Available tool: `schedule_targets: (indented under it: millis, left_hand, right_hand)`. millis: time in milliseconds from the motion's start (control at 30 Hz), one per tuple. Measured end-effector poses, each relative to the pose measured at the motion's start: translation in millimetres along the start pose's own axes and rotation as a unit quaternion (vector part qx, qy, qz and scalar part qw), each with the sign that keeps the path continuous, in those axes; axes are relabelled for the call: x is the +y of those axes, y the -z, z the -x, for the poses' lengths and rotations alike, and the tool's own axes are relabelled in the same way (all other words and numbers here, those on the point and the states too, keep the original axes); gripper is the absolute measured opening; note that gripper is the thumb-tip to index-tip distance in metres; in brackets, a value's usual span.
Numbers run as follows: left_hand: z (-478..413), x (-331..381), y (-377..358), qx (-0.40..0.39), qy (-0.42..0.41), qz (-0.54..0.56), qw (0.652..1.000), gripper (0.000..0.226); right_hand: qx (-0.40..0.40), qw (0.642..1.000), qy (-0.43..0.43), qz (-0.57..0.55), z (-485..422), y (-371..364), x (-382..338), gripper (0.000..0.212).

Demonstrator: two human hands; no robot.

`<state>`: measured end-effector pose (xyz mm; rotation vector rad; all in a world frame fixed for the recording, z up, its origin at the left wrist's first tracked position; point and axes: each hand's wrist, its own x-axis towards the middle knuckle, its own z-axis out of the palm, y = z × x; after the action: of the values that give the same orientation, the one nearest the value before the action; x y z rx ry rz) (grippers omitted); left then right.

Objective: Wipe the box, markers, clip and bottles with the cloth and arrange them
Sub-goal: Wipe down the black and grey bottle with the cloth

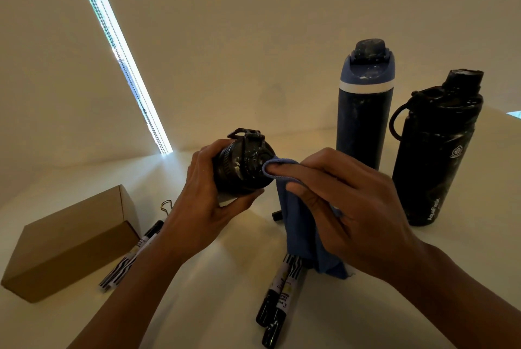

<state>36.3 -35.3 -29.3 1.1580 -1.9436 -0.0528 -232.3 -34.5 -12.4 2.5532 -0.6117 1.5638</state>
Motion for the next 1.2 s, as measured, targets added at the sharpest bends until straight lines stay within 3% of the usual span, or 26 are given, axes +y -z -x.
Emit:
schedule_targets:
  millis: [333, 467, 667, 733, 833, 900, 1033, 1200]
  left_hand:
    - [1, -6, -3, -0.023, -0.023, -0.016, 0.999, 0.089]
    - [2, -4, -2, -0.009, -0.022, -0.008, 1.0, 0.087]
    - [2, -6, -2, -0.002, -0.012, -0.016, 1.0, 0.091]
    - [2, -5, -2, -0.001, -0.017, -0.015, 1.0, 0.09]
    - [2, -5, -3, -0.004, -0.02, -0.021, 1.0, 0.09]
    - [2, -4, -4, -0.012, -0.029, -0.023, 0.999, 0.091]
    - [3, -2, -7, -0.015, -0.073, -0.039, 0.996, 0.089]
    - [3, -1, -7, -0.009, -0.072, -0.047, 0.996, 0.087]
  right_hand:
    - [0.027, 1.0, 0.013, -0.002, 1, -15, 4, 0.033]
    - [0.035, 0.998, 0.058, -0.017, -1, -16, -6, 0.033]
    - [0.026, 0.999, 0.04, 0.02, 3, -10, 7, 0.027]
    - [0.033, 0.998, 0.037, 0.03, 5, -19, 11, 0.041]
    - [0.012, 1.0, -0.008, 0.008, 4, -9, 5, 0.025]
    - [0.002, 1.0, -0.02, -0.004, 1, -3, -6, 0.033]
    - [0.005, 1.0, 0.017, 0.019, -3, -15, -12, 0.035]
    - [0.002, 0.999, 0.03, 0.022, -1, -5, -8, 0.033]
